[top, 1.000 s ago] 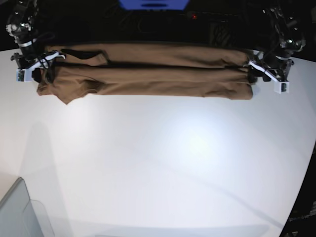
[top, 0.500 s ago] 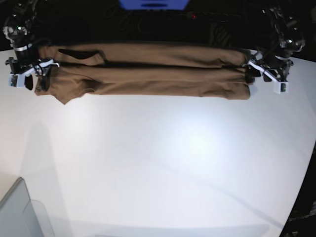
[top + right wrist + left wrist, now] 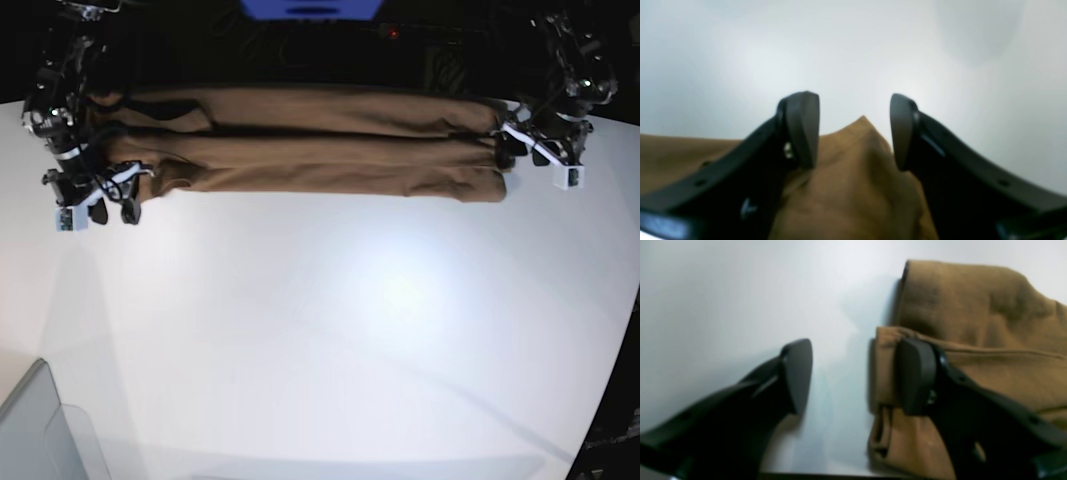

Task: Layout the t-shirt on the table in an organized manner, then fold the t-shirt properly
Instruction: 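Lower the folded hem onto the shirt and open both grippers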

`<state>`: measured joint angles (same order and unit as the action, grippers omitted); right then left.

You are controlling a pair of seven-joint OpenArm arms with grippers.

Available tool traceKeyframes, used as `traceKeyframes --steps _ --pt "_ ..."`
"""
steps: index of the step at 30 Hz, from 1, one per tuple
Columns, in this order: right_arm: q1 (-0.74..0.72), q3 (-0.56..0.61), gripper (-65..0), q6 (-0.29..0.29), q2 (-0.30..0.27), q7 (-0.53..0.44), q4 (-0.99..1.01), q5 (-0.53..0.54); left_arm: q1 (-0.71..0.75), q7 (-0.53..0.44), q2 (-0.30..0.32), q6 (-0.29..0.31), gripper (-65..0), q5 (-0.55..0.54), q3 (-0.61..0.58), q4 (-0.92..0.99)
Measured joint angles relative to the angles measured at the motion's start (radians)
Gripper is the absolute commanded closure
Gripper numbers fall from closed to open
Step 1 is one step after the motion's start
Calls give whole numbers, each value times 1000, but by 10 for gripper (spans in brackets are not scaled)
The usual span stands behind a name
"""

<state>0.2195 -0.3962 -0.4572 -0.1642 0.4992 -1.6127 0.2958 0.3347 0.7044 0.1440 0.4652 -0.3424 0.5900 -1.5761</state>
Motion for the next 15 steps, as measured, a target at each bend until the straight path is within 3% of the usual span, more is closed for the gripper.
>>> traceKeyframes --steps 11,15 --pt "-18 1 -337 1 -23 6 104 -2 0 2 0 0 -394 0 1 0" --pt "-16 1 -236 2 -23 7 106 -4 -1 2 0 0 -394 0 1 0"
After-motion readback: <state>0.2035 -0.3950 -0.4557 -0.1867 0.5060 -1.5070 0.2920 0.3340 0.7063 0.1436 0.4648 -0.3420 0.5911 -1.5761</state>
